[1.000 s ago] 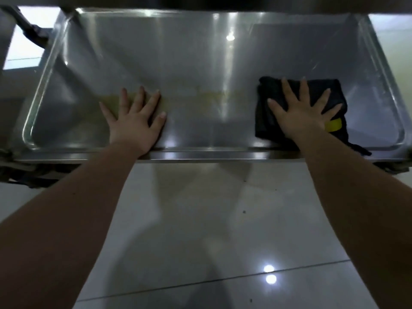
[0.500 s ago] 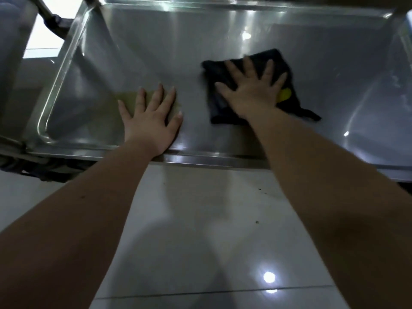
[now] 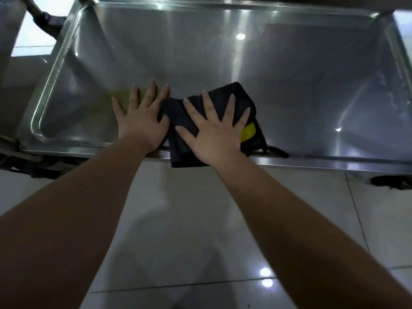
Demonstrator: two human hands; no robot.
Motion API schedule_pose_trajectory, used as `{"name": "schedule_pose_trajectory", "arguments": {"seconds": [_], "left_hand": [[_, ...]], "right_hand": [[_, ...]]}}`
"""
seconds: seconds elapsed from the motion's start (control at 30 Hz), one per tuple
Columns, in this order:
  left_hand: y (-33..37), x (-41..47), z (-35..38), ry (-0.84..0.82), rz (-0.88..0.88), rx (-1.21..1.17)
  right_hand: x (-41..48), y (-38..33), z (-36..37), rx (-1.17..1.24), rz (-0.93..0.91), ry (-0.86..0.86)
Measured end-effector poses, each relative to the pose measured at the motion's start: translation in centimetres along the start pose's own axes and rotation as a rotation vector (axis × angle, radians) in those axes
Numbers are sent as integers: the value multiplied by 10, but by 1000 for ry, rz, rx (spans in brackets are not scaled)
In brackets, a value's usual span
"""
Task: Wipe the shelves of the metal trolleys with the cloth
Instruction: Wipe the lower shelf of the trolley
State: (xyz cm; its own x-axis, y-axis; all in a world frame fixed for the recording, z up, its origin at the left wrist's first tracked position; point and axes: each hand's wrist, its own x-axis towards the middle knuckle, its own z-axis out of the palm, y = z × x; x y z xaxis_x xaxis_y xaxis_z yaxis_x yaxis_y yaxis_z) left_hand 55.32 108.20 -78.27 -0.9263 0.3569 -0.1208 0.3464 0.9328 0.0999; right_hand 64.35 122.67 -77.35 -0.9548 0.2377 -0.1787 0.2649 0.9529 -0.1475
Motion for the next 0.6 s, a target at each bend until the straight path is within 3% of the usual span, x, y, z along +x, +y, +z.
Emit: {"name": "schedule_pose_trajectory", "arguments": {"seconds": [0.1,0.2,0.3,0.4,0.6], "left_hand": [[2,0,1,10,-7,-21],[4,-1,1,8,-10,-28],[11,-9,3,14,-16,-25],[16,-20,6,13,-21,-20],[10,-31,6,12,-43,-15]], "right_hand": [[2,76,-7,-80,57,41],[-16,169,-20,-53,291,29],[-35,201,-27,-1,474,-1],[-36,164,-18,-8,497,12],[-18,19,1,-56,198,-9]]}}
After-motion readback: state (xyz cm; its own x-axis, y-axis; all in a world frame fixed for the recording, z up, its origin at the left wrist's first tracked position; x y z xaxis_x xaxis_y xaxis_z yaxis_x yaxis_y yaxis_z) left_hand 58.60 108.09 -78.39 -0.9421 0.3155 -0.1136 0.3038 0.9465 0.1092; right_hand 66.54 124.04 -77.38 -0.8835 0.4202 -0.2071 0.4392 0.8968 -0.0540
